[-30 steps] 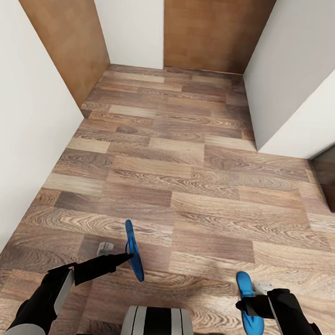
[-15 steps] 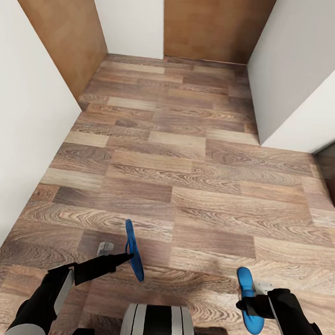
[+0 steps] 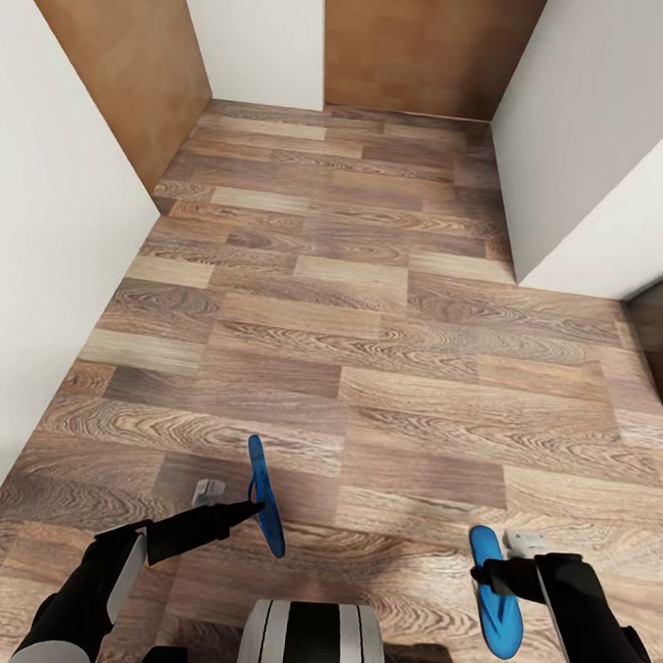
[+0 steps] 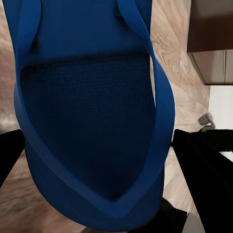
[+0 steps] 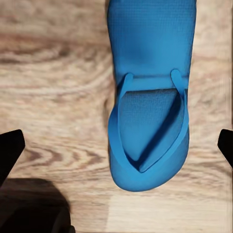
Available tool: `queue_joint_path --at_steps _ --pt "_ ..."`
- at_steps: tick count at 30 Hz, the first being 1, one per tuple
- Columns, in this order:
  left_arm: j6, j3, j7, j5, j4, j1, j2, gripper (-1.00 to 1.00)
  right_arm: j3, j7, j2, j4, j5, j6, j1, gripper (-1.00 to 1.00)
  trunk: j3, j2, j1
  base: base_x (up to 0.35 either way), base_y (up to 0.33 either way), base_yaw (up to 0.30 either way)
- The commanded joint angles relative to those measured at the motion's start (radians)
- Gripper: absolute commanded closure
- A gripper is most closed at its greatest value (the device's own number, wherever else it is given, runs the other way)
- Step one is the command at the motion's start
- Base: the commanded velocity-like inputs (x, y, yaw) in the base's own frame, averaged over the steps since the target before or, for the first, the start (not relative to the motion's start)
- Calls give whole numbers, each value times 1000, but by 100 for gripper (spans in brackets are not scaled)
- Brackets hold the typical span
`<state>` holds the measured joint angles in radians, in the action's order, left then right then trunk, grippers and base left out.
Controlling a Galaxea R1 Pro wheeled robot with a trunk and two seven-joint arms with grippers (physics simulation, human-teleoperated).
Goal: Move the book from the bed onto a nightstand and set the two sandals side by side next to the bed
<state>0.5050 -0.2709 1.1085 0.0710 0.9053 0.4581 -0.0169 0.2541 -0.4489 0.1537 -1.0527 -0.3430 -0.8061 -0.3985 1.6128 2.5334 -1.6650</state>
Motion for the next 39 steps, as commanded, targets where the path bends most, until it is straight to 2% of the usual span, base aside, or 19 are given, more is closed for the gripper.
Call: queue_joint_path --at_steps 1,6,9,13,17,29,35,37,39 --pt "9 -1 2 4 0 0 0 100 2 -9 0 -5 -11 -2 0 -100 1 0 0 0 0 0" --pt "9 -1 2 4 0 0 0 100 3 12 0 -11 -12 -1 0 -100 1 0 0 0 0 0" --pt "9 -1 2 4 0 0 0 100 2 134 -1 -10 -13 2 0 -100 1 0 0 0 0 0" --pt "9 -1 2 4 0 0 0 100 1 227 -2 -8 -11 19 0 -100 1 0 0 0 0 0" --pt "9 -1 2 4 0 0 0 100 1 246 -2 -4 -9 34 0 -100 1 0 0 0 0 0" --pt "8 0 2 4 0 0 1 100 -5 247 -7 4 -6 42 0 -100 1 0 0 0 0 0" --pt "7 1 1 4 -11 0 1 100 -9 247 -10 25 -6 174 0 -100 1 0 0 0 0 0" --pt "7 1 1 3 -23 0 2 100 -9 246 -10 49 -6 225 0 -100 1 0 0 0 0 0" --pt "7 1 1 3 -31 0 2 100 -9 246 -10 112 -9 262 0 -100 1 0 0 0 0 0"
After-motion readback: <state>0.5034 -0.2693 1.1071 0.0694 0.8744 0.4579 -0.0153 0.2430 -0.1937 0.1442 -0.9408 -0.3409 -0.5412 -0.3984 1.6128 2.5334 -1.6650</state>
